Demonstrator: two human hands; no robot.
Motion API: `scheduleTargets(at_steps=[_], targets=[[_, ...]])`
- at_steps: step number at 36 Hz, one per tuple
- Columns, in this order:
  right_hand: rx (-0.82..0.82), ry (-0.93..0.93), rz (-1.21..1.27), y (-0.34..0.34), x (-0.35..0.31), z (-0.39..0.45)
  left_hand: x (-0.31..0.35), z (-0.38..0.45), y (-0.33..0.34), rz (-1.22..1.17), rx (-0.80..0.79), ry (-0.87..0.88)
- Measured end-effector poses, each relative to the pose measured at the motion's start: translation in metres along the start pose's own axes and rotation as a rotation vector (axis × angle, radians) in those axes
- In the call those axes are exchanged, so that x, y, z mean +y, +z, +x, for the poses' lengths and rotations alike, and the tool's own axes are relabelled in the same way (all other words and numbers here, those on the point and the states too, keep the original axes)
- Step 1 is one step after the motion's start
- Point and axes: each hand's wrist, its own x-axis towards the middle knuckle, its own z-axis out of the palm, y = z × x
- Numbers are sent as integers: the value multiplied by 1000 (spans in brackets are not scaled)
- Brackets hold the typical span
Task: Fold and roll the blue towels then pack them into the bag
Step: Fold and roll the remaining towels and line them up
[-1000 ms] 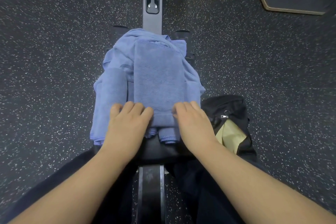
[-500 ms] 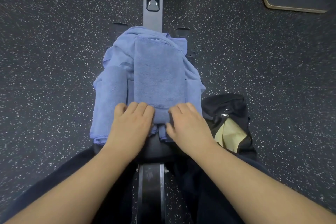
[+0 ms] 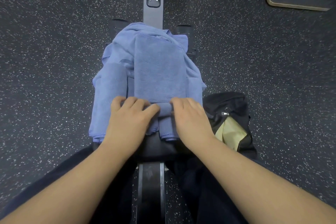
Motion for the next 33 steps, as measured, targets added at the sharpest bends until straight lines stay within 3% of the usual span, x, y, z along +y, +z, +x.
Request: scheduleTargets(at_steps=[16, 24, 33], targets=[[-76, -15, 163, -9, 7, 2, -12, 3, 2, -78, -104, -6], [-279, -41, 193, -18, 12, -3, -21, 0, 4, -120, -200, 37], [-389, -52, 324, -25, 18, -9, -22, -3, -3, -240, -229, 99]])
